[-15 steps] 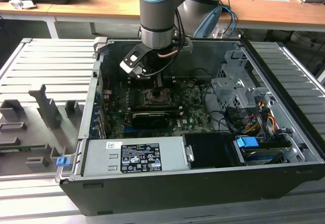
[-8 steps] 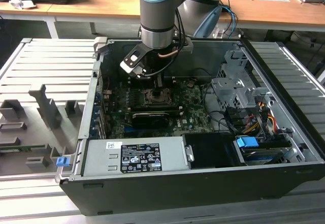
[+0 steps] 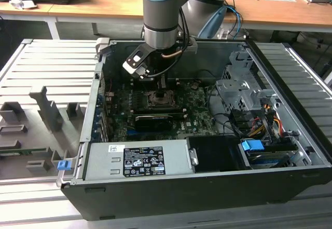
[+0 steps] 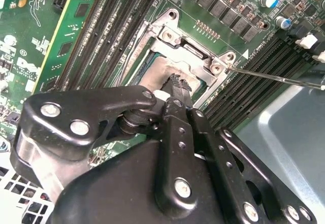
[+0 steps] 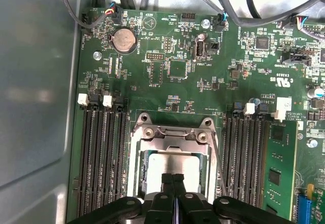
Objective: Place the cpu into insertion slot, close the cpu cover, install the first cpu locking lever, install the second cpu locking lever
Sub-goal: 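Install the first cpu locking lever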
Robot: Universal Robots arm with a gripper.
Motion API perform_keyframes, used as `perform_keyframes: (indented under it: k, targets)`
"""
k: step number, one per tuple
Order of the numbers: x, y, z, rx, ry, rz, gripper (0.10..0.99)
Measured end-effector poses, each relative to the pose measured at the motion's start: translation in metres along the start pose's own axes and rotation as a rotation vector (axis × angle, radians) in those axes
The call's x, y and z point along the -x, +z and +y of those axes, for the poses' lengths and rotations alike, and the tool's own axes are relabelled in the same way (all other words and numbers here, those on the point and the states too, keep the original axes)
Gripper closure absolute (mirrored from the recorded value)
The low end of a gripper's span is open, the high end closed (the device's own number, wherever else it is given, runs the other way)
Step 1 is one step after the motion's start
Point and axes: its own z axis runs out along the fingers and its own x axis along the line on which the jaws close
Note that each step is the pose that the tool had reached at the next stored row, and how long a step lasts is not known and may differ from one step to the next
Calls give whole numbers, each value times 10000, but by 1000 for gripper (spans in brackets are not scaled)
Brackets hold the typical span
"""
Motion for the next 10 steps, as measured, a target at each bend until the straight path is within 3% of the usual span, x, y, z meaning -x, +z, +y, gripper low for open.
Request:
perform_keyframes:
  k: [10]
  targets:
    - [0,-33,1,0,0,0,980]
